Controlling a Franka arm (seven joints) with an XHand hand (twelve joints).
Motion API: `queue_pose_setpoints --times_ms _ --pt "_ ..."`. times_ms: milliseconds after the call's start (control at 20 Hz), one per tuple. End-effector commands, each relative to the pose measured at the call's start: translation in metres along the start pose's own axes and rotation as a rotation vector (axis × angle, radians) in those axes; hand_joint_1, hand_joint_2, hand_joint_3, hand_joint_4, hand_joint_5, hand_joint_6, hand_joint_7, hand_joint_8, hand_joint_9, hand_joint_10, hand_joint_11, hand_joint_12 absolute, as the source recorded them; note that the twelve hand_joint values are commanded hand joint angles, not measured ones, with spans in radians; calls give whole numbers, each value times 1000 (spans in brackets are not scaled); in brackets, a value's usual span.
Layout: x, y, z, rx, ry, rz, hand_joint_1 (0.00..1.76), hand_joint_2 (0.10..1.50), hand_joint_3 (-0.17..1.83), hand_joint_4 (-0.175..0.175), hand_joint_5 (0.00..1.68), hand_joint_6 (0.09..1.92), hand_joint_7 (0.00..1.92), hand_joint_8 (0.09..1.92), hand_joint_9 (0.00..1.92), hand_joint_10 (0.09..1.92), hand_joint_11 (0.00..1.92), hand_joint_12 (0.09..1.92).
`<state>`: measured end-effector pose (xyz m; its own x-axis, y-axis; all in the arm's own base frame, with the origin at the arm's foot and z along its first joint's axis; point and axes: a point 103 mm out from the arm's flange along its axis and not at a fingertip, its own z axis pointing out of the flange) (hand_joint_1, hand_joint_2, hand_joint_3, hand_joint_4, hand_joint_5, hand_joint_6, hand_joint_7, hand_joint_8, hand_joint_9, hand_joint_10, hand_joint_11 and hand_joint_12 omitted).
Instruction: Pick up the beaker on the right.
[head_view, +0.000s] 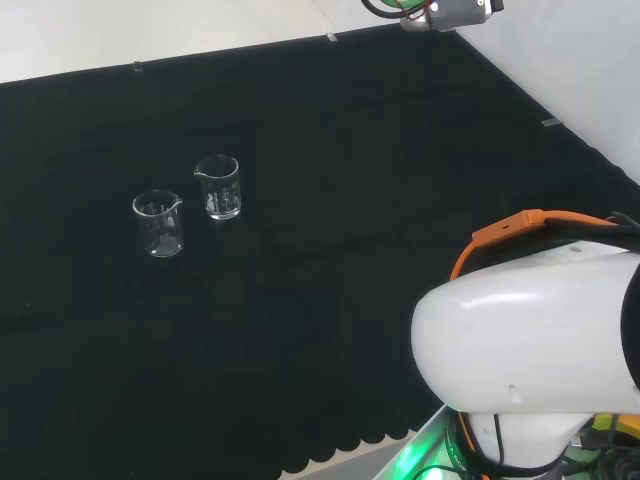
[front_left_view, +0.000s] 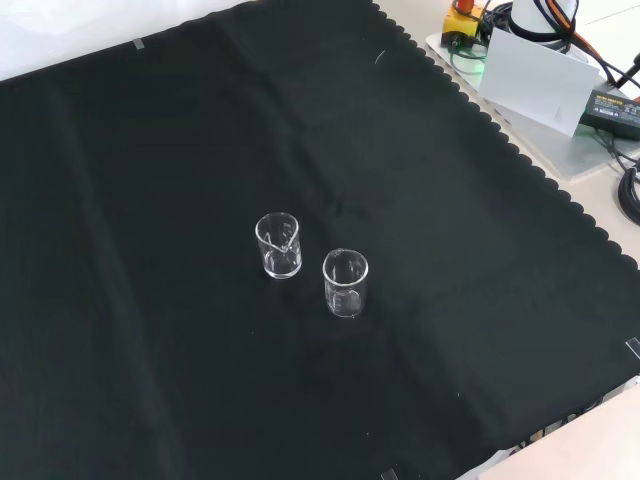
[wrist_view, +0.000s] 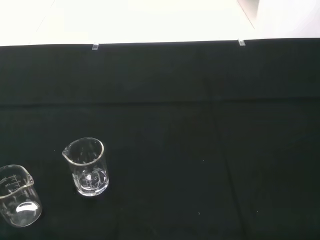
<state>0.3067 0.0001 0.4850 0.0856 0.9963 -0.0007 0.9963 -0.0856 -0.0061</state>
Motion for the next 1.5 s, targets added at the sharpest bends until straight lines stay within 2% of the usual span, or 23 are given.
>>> queue_pose_setpoints --times_ms 50,450,700,1050,1250,1500 --pt "1 -3 -10 -13 6 -9 72 1358 283 -24 289 87 80 427 97 622 0 926" --pt "-4 -2 -5 -2 5 0 77 1378 274 -29 314 87 87 432 97 622 0 940" --pt "-5 3 13 18 15 10 109 1356 247 -32 298 87 88 436 96 623 0 926" --pt "7 12 40 18 58 14 138 1338 232 -35 284 87 89 442 96 626 0 918" --pt "2 37 67 39 95 7 152 1330 227 -36 281 87 89 445 96 627 0 917" --pt "-21 87 111 60 146 -50 162 1325 225 -37 276 87 90 448 97 629 0 917"
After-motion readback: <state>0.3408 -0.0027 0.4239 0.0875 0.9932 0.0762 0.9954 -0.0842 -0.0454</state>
